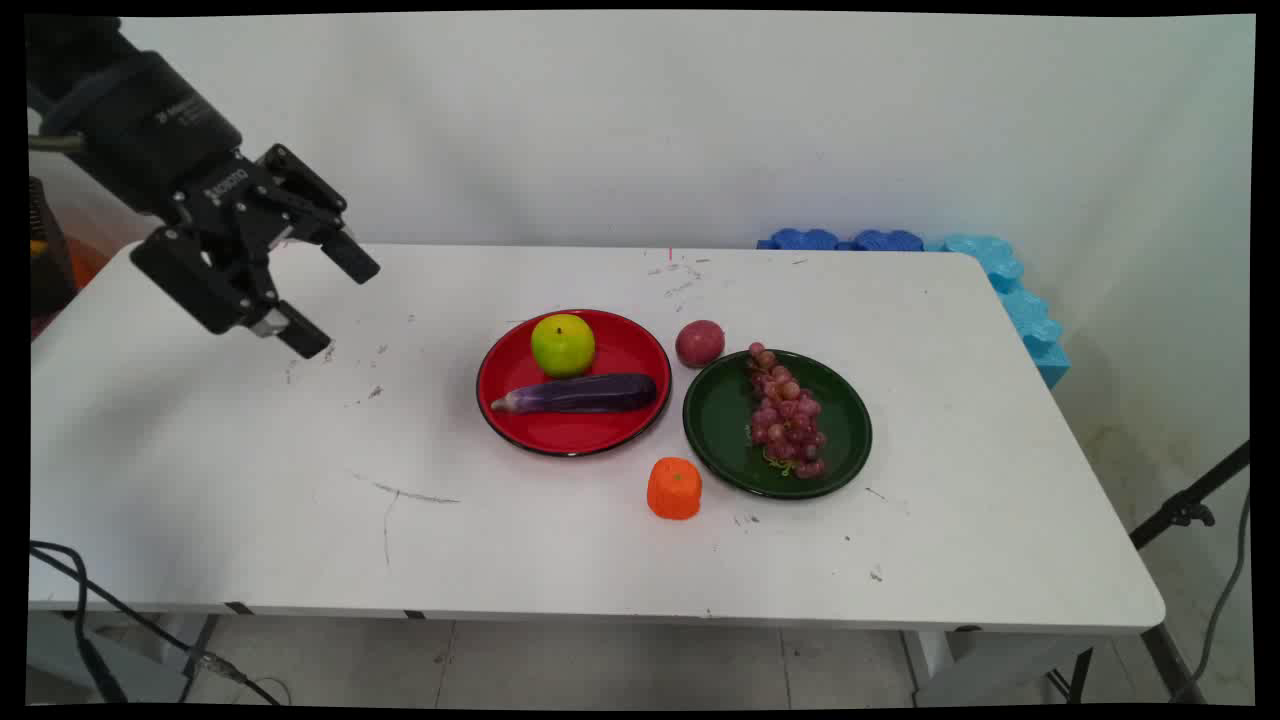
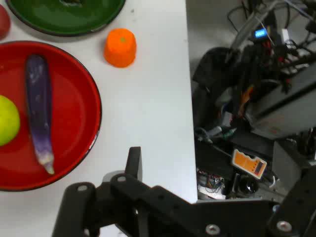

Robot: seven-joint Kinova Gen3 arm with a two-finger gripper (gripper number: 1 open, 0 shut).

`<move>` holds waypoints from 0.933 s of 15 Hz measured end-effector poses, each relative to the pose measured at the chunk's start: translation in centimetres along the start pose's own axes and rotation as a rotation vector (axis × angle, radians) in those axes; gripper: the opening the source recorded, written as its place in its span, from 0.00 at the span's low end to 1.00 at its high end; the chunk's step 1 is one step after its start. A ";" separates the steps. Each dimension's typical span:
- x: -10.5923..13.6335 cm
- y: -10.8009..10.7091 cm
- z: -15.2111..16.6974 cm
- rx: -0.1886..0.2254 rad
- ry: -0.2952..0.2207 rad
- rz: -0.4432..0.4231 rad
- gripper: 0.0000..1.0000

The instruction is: Pick up the eggplant from the red plate

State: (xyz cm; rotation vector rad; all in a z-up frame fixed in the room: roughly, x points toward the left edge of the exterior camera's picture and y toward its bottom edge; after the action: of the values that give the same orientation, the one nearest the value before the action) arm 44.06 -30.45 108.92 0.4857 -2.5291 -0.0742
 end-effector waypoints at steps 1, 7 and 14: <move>0.5 -0.1 0.2 0.008 0.003 -0.011 1.00; 3.4 -1.4 3.2 0.074 0.005 -0.099 1.00; 5.7 -5.8 10.8 0.171 -0.073 -0.134 1.00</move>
State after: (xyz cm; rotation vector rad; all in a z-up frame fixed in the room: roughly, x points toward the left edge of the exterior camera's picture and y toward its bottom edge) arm 35.76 -38.45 101.84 0.7326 -2.5838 0.0768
